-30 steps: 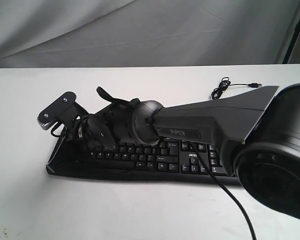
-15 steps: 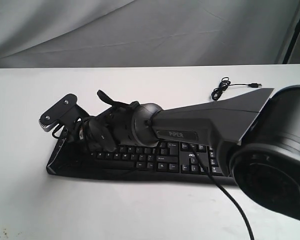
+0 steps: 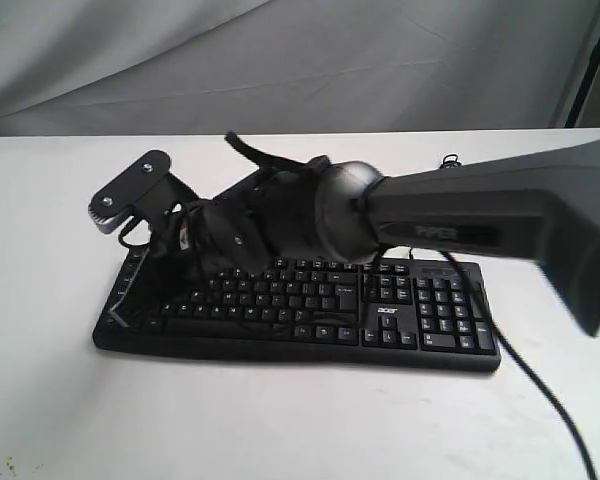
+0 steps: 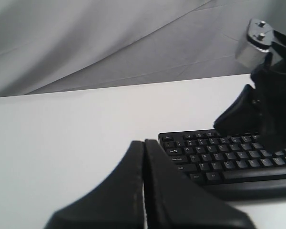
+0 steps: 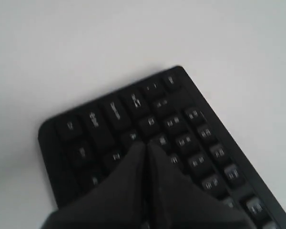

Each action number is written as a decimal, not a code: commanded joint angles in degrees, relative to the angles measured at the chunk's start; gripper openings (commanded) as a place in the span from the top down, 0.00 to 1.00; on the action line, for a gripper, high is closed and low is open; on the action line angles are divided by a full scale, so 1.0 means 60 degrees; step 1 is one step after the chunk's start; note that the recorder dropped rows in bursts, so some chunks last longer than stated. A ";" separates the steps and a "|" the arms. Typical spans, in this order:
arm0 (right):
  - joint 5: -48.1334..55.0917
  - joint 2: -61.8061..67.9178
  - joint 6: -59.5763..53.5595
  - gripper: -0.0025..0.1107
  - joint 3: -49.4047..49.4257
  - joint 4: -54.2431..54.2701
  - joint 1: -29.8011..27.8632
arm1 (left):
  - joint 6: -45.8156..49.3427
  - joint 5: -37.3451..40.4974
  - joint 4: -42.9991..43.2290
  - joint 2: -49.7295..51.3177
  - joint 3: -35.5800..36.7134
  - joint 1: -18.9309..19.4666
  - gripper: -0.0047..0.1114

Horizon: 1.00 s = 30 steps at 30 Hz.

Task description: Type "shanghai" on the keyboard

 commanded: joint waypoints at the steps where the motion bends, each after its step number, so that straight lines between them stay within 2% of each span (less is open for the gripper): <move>1: -0.0442 -0.1030 0.0212 0.98 0.1576 -0.0072 -0.0331 | -0.0026 -0.0027 0.0007 -0.0033 0.0041 -0.0033 0.96; 6: -0.1084 -0.1358 0.0343 0.98 0.2608 0.0006 -0.0368 | -0.0026 -0.0027 0.0007 -0.0033 0.0041 -0.0033 0.96; 30: -0.1320 -0.0464 0.0343 0.98 0.2634 0.0152 -0.0723 | -0.0026 -0.0027 0.0007 -0.0033 0.0041 -0.0033 0.96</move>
